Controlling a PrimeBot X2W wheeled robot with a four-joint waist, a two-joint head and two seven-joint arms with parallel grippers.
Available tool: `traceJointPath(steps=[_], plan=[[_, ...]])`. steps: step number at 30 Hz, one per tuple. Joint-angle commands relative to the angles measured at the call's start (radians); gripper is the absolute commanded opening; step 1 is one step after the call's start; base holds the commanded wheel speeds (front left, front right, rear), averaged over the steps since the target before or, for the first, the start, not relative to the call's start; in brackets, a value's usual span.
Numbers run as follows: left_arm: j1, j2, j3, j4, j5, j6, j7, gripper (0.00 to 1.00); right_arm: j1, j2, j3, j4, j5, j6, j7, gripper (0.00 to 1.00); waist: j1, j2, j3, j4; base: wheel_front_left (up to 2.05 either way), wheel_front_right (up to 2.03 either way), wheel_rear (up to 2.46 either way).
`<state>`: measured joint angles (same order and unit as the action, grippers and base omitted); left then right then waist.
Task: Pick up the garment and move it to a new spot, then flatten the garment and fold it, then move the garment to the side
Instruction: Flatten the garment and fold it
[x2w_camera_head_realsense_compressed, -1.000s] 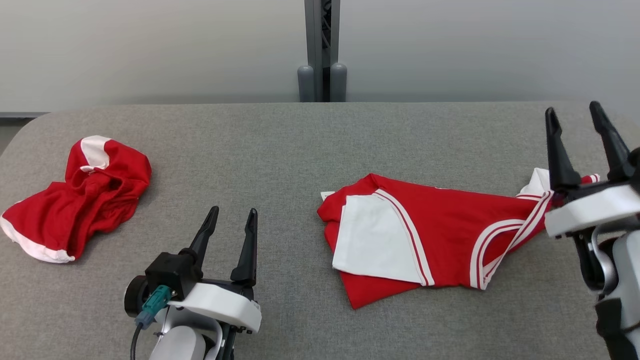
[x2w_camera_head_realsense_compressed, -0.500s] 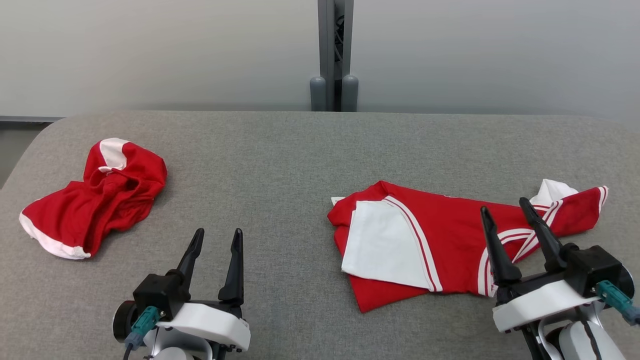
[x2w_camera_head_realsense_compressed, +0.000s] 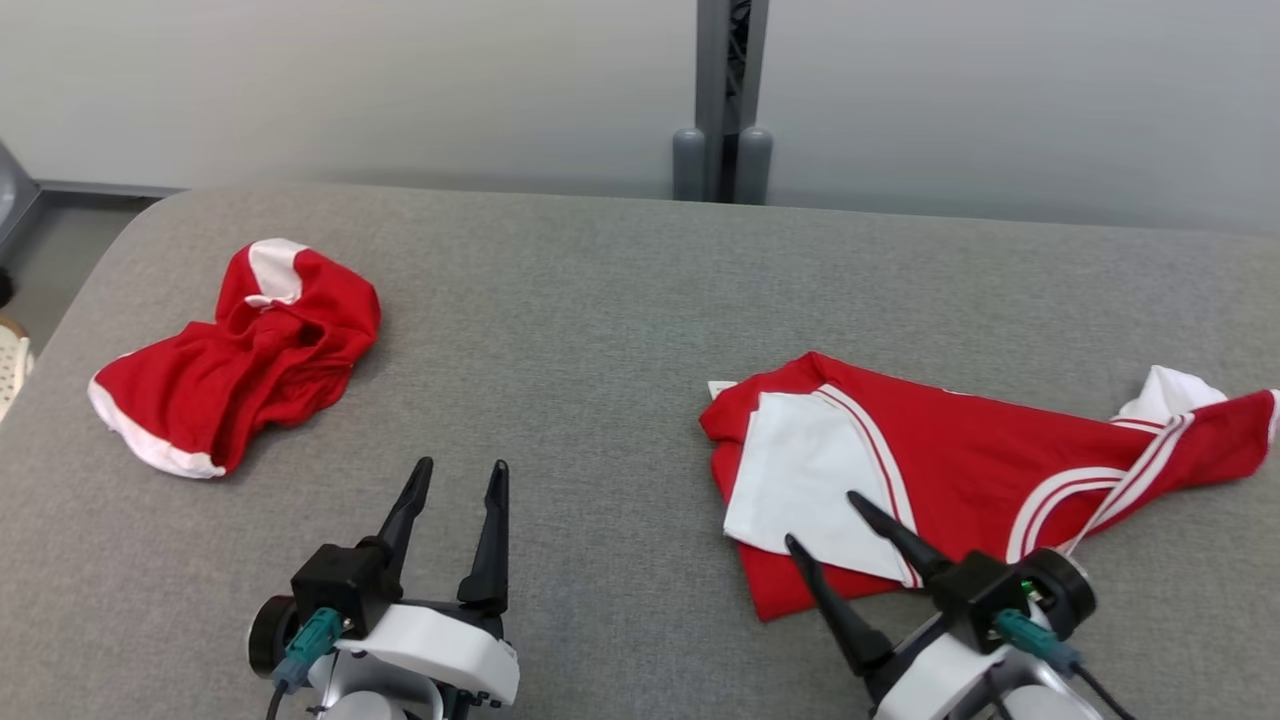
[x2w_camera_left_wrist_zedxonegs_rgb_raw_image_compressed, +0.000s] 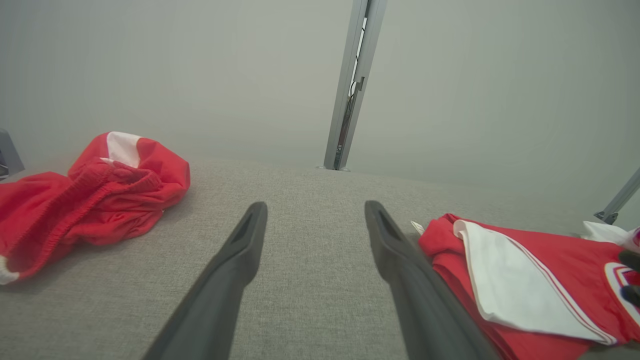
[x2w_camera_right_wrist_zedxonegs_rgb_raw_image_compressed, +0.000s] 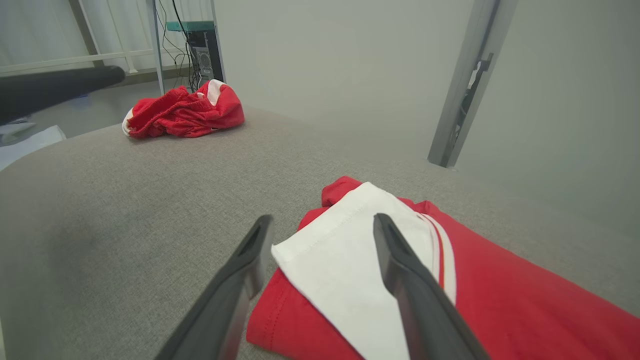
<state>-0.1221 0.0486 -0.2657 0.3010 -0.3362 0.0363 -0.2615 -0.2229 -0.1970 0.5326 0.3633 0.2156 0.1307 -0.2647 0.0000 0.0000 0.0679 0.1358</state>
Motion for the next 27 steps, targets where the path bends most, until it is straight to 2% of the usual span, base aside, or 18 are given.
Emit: traceJointPath(steps=[1, 6, 13, 21, 22, 23, 24, 25, 27], plan=[[-0.014, 0.003, -0.002, 0.001, -0.003, 0.004, -0.004, 1.0, -0.015, -0.003, 0.015, 0.014, 0.012, 0.0, -0.001, 1.0, 0.0, 0.0, 0.008, 0.015, 0.0, 0.0, 0.0], [-0.026, 0.003, -0.022, 0.006, -0.011, 0.01, -0.004, 1.0, -0.078, 0.003, 0.097, 0.117, 0.035, 0.0, -0.001, 1.0, 0.0, 0.0, 0.025, 0.057, 0.0, 0.0, 0.0], [-0.03, 0.003, -0.041, -0.006, -0.03, 0.015, -0.004, 1.0, -0.142, 0.015, 0.113, 0.254, 0.055, 0.0, -0.001, 1.0, 0.0, 0.0, 0.045, 0.117, 0.0, 0.0, 0.0], [-0.028, 0.003, -0.035, -0.025, -0.029, 0.019, -0.004, 1.0, -0.174, 0.021, 0.104, 0.328, 0.061, 0.0, -0.001, 1.0, 0.0, 0.0, 0.053, 0.146, 0.0, 0.0, 0.0], [-0.029, 0.003, -0.036, -0.027, -0.03, 0.02, -0.004, 1.0, -0.178, 0.023, 0.1, 0.338, 0.061, 0.0, -0.001, 0.88, 0.0, 0.0, 0.054, 0.148, 0.0, 0.0, 0.0], [-0.029, 0.003, -0.036, -0.029, -0.03, 0.021, -0.004, 1.0, -0.181, 0.026, 0.095, 0.348, 0.062, 0.0, -0.001, 0.47, 0.0, 0.0, 0.055, 0.15, 0.0, 0.0, 0.0], [-0.029, 0.003, -0.037, -0.03, -0.029, 0.021, -0.004, 1.0, -0.182, 0.029, 0.09, 0.353, 0.061, 0.0, -0.001, 0.14, 0.0, 0.0, 0.056, 0.15, 0.0, 0.0, 0.0], [-0.029, 0.003, -0.037, -0.031, -0.027, 0.022, -0.004, 1.0, -0.182, 0.032, 0.086, 0.357, 0.059, 0.0, -0.001, 0.0, 0.0, 0.0, 0.057, 0.15, 0.0, 0.0, 0.0], [-0.029, 0.003, -0.035, -0.031, -0.025, 0.024, -0.004, 1.0, -0.182, 0.037, 0.079, 0.363, 0.057, 0.0, -0.001, 0.0, 0.0, 0.0, 0.058, 0.147, 0.0, 0.0, 0.0]])
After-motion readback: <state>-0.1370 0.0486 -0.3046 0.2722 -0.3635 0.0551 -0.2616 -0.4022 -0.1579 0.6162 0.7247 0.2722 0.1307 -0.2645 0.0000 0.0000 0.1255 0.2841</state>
